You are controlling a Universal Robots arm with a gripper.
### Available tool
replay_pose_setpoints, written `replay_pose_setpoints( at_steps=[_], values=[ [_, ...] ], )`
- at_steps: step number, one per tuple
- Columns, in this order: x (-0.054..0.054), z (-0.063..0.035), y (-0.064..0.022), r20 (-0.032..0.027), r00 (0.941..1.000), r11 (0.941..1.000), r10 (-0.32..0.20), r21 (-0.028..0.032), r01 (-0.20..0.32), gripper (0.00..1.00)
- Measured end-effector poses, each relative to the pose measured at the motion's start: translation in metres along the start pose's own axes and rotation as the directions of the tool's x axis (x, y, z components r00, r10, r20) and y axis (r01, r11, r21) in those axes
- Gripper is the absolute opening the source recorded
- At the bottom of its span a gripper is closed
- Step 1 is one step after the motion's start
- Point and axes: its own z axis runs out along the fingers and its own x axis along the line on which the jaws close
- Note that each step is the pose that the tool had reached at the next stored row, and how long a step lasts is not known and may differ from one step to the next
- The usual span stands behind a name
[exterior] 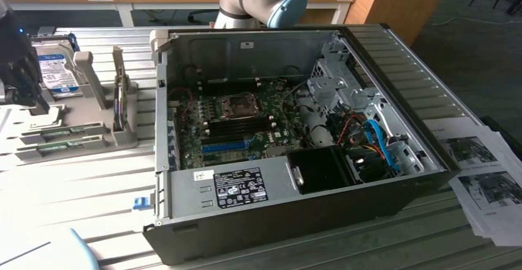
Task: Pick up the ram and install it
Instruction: 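Pick up the ram and move it above insertion slot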
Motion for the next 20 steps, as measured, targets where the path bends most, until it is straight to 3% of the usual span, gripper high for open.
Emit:
replay_pose_setpoints(
  at_steps=[20],
  values=[
    [0.001, 0.0202, -0.0008, 0.0000, 1.0000, 1.0000, 0.000, 0.0000, 0.000, 0.09]
  ],
)
